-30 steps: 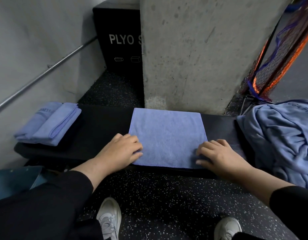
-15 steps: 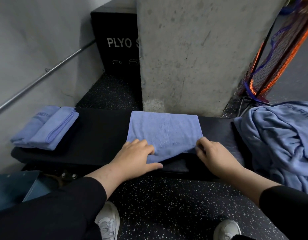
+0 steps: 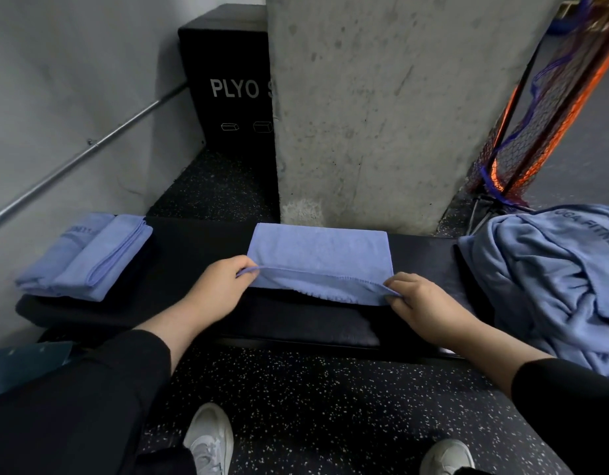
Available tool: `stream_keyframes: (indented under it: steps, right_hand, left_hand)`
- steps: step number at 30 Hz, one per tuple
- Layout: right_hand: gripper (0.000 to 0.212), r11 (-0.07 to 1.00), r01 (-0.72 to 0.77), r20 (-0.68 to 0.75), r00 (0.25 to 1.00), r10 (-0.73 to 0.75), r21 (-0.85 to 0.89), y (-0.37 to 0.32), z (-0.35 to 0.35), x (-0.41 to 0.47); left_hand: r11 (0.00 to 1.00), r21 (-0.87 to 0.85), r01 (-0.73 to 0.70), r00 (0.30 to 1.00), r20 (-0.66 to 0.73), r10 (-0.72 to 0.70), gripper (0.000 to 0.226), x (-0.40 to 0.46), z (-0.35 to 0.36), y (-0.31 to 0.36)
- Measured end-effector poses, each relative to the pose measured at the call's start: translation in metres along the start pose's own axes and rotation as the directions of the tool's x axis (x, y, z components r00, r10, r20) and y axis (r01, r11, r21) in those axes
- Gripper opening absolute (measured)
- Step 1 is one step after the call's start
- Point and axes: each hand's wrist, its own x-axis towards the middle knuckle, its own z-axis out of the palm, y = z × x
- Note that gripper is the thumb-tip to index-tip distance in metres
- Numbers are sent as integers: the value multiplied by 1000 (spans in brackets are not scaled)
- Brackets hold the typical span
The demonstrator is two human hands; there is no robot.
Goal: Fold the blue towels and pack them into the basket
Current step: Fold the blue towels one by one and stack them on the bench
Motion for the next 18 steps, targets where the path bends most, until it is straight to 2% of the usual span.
stream_keyframes:
  steps: [5, 7, 8, 10, 11, 12, 13, 15, 16, 18]
  right_hand:
    - [28, 992, -102, 0, 995, 102, 81, -14, -20, -4]
    - [31, 985, -160, 95, 983, 154, 63, -20, -32, -4]
    - [31, 982, -189, 168, 969, 181, 31, -21, -37, -4]
    - [30, 963, -268, 337, 910, 241, 36, -20, -44, -9]
    - [29, 940, -326, 417, 872, 258, 100, -19, -45, -13]
    - [28, 906, -385, 472, 840, 267, 174, -18, -46, -16]
    - [26, 873, -428, 495, 825, 272, 233, -19, -46, -20]
    - [24, 823, -461, 466, 839, 282, 332, -20, -46, -22]
    - [24, 805, -463, 430, 854, 293, 371, -20, -45, -20]
    - [26, 828, -437, 345, 882, 320, 351, -21, -44, -15]
  left_hand:
    - [997, 73, -11, 996, 89, 5, 29, -1, -11, 5]
    - [991, 132, -27, 981, 192, 1, 31, -3, -16, 6]
    - [991, 136, -19, 958, 287, -21, 32, -5, -17, 6]
    - [993, 38, 116, 849, 514, -119, 31, -13, -19, 4]
    - [979, -14, 201, 785, 600, -153, 28, -18, -19, 4]
    - [975, -32, 221, 764, 627, -153, 26, -22, -19, 4]
    - [984, -19, 175, 801, 585, -131, 28, -22, -18, 5]
    - [997, 66, 44, 920, 387, -66, 33, -15, -15, 7]
    - [995, 103, 6, 951, 308, -37, 35, -11, -13, 9]
    - [987, 158, -33, 967, 254, -8, 38, -4, -7, 12]
